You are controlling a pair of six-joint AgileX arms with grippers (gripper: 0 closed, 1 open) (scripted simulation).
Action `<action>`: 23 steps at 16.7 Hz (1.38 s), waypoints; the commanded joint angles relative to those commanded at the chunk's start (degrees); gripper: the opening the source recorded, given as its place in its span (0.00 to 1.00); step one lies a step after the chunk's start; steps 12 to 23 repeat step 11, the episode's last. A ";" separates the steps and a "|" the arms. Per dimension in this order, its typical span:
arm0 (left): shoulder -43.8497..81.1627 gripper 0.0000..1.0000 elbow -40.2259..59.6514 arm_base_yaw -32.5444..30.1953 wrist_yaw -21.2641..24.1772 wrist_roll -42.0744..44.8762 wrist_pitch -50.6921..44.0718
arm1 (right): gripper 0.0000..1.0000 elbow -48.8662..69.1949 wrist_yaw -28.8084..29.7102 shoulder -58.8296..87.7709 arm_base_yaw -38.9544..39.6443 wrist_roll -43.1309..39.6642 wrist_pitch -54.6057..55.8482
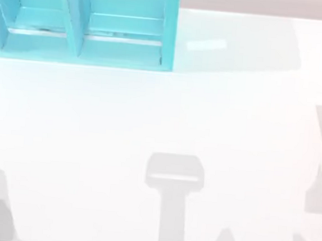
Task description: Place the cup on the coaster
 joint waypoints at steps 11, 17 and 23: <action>0.00 1.00 0.00 0.00 0.00 0.00 0.00 | 1.00 0.00 0.00 0.00 0.00 0.00 0.00; 0.00 1.00 0.00 0.00 0.00 0.00 0.00 | 1.00 0.00 0.00 0.00 0.00 0.00 0.00; 0.00 1.00 0.00 0.00 0.00 0.00 0.00 | 1.00 0.00 0.00 0.00 0.00 0.00 0.00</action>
